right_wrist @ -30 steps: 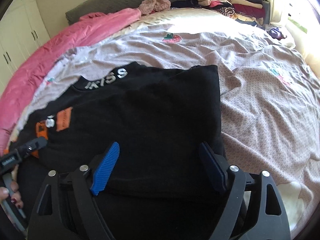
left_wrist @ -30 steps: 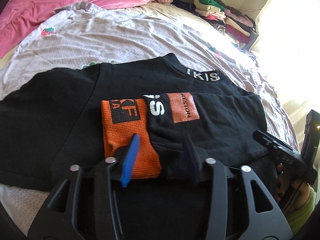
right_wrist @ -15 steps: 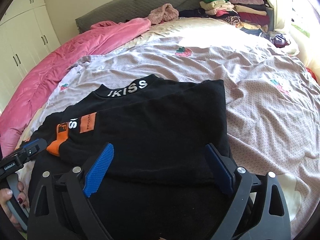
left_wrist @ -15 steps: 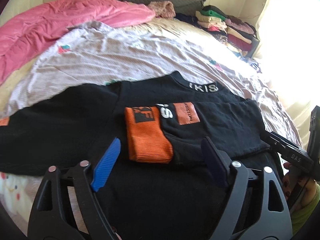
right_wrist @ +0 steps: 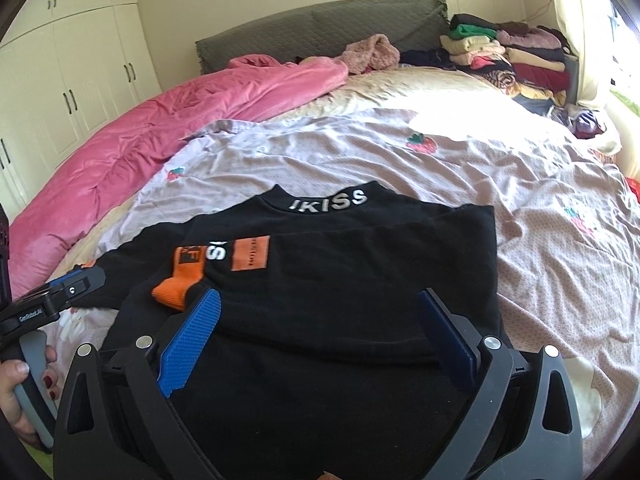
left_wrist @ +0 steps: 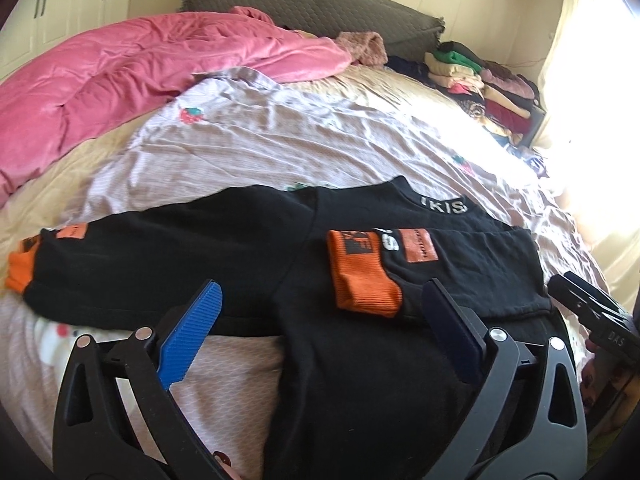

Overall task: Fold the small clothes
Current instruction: 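Move the left tool to the orange cuff of the other sleeve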

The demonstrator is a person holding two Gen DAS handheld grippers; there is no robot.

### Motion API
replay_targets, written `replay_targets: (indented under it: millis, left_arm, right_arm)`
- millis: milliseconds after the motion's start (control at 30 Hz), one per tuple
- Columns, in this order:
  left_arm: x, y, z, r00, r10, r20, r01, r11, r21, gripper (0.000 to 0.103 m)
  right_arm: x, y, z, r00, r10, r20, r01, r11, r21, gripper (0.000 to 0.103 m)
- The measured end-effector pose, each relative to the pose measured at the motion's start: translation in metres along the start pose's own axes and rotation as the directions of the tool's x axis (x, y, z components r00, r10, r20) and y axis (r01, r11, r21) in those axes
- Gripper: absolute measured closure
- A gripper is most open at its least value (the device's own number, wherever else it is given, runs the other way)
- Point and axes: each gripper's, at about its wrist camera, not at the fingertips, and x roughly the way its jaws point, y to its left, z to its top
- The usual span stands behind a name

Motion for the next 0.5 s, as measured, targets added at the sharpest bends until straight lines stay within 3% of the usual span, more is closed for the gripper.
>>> replay_targets:
  millis: [500]
  left_arm:
    - [-0.029,0.053,-0.002,0.995,0.094,0.036,-0.09,0.992,-0.091,0.009]
  right_arm:
    - [-0.007,0.055,0.007,0.997,0.074,0.012,-0.073,0.994,-0.082,0.004]
